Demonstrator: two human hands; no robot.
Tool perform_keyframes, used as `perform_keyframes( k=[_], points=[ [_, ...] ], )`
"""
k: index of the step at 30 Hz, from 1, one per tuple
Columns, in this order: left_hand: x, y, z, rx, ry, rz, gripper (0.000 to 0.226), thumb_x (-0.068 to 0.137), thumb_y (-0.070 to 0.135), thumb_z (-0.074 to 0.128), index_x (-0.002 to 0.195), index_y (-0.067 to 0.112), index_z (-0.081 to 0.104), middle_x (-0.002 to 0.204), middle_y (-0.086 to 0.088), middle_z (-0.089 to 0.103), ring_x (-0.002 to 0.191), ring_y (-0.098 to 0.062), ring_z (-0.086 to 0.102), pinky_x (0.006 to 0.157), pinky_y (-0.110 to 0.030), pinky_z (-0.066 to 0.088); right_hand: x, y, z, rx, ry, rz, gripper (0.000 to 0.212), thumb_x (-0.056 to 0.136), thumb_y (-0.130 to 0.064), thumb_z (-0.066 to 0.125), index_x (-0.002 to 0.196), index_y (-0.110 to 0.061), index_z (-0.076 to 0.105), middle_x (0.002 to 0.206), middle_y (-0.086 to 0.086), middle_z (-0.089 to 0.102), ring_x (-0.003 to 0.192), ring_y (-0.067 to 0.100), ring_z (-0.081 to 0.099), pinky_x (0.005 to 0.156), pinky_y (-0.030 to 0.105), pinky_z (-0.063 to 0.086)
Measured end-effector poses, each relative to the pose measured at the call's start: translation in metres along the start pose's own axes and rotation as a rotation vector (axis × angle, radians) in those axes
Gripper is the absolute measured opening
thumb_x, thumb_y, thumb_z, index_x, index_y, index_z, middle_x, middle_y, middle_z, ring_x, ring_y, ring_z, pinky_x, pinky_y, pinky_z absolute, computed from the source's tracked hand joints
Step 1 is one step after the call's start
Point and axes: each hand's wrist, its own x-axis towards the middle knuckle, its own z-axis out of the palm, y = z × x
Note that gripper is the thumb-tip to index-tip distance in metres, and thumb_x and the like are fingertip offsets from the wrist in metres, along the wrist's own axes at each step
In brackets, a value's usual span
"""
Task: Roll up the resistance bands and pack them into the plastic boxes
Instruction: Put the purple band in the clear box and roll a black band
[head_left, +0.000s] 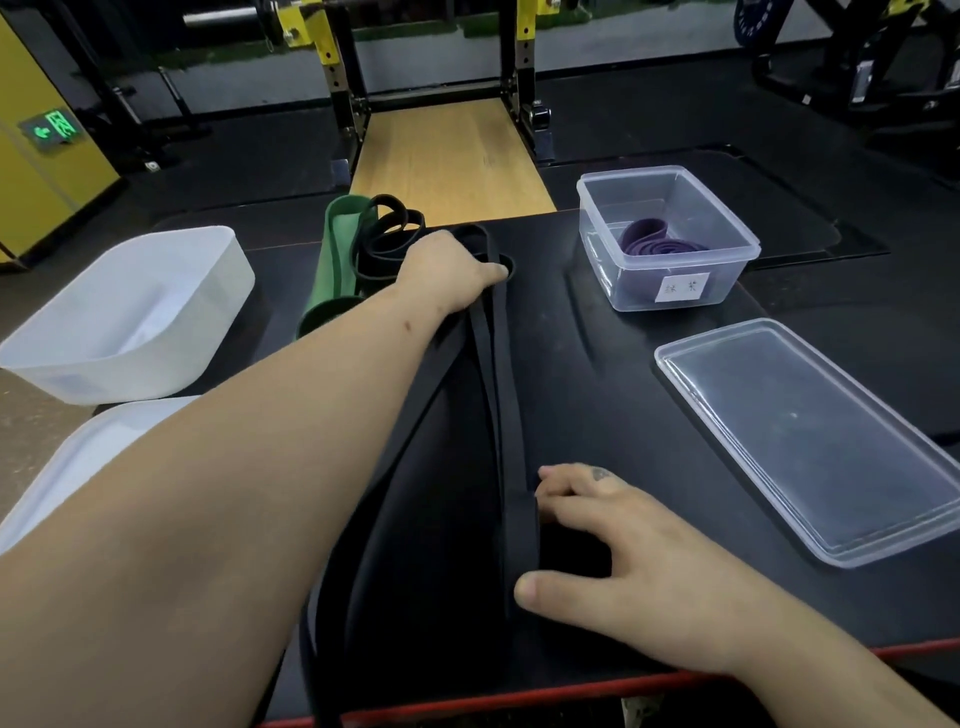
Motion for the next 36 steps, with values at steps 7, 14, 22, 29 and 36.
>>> perform_keyframes(
  k=[7, 14, 22, 29, 36],
  points=[
    [0.029, 0.008, 0.029, 0.035, 0.068, 0.054, 0.063, 0.085, 0.031, 0.078, 0.138, 0.013, 0.05, 0.127, -0.008, 0.061, 0.098, -0.023, 0.058, 0.072, -0.03, 0.046, 0.002, -0.001, -0.003, 0.004, -0.004, -0.007, 0.052, 0.074, -0.077, 0.065, 0.111, -0.041, 0.068, 0.132, -0.029, 0.043, 0.143, -0.019, 0.018, 0.116, 0.023, 0.03],
    [0.036, 0.014, 0.035, -0.42, 0.058, 0.048, 0.035, 0.087, 0.016, 0.074, 0.12, 0.024, 0.064, 0.109, 0.005, 0.064, 0.091, -0.019, 0.068, 0.079, -0.038, 0.062, 0.0, 0.0, -0.002, 0.008, 0.016, -0.02, 0.054, 0.074, -0.076, 0.067, 0.115, -0.041, 0.069, 0.136, -0.027, 0.042, 0.144, -0.017, 0.019, 0.117, 0.024, 0.031],
    [0.03, 0.047, 0.054, -0.747, -0.045, 0.111, 0.022, 0.081, 0.017, 0.081, 0.1, 0.023, 0.072, 0.107, -0.005, 0.072, 0.096, -0.022, 0.072, 0.085, -0.043, 0.063, -0.008, -0.002, -0.015, 0.069, 0.045, -0.007, 0.024, 0.073, -0.066, 0.07, 0.087, -0.047, 0.071, 0.128, -0.025, 0.049, 0.133, -0.011, 0.041, 0.109, 0.019, 0.036],
    [0.031, 0.027, 0.066, -0.308, -0.016, 0.226, 0.027, 0.091, 0.025, 0.076, 0.117, 0.023, 0.067, 0.106, 0.005, 0.061, 0.094, -0.011, 0.058, 0.072, -0.019, 0.044, -0.006, 0.001, -0.015, 0.085, 0.047, 0.042, 0.03, 0.069, -0.071, 0.067, 0.079, -0.043, 0.07, 0.127, -0.029, 0.047, 0.132, -0.014, 0.041, 0.107, 0.02, 0.038],
    [0.029, 0.013, 0.058, -0.04, 0.06, 0.336, 0.04, 0.103, 0.036, 0.054, 0.141, 0.024, 0.055, 0.144, -0.004, 0.05, 0.132, -0.025, 0.046, 0.108, -0.034, 0.037, -0.002, 0.001, -0.014, 0.055, 0.046, 0.033, 0.021, 0.068, -0.073, 0.064, 0.079, -0.055, 0.066, 0.125, -0.026, 0.047, 0.131, -0.01, 0.043, 0.103, 0.016, 0.038]
  ],
)
